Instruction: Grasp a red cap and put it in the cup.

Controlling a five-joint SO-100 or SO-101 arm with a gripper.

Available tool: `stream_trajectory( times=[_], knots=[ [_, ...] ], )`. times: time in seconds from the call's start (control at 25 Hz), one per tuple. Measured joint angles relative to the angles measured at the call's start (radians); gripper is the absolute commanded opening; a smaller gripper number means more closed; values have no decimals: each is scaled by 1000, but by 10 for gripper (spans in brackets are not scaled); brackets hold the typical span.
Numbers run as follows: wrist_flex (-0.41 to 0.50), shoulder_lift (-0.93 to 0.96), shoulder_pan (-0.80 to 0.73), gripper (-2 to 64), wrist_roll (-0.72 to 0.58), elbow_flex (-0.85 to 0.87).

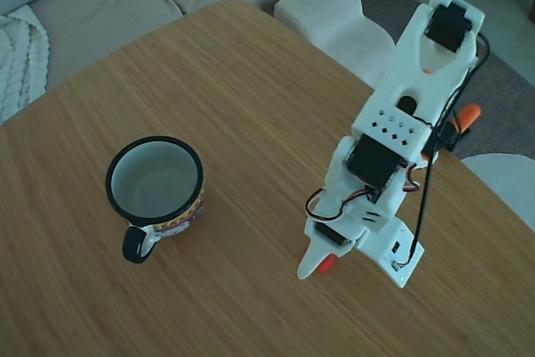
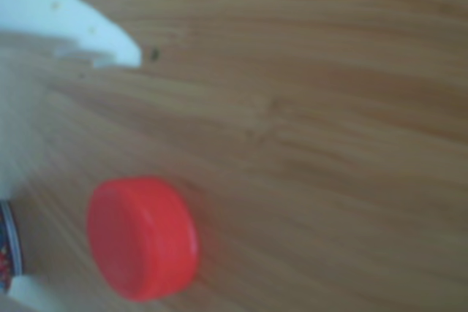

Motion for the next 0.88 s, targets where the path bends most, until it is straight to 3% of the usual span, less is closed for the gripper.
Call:
stream_trajectory(
  times=[0.56, 0.64, 0.8, 0.88],
  knots=[
    [2, -29, 0, 477, 6, -20],
    [2, -31, 0, 427, 6, -20],
    [2, -31, 0, 252, 6, -20],
    [-2, -28, 2, 217, 6, -23]
  ],
)
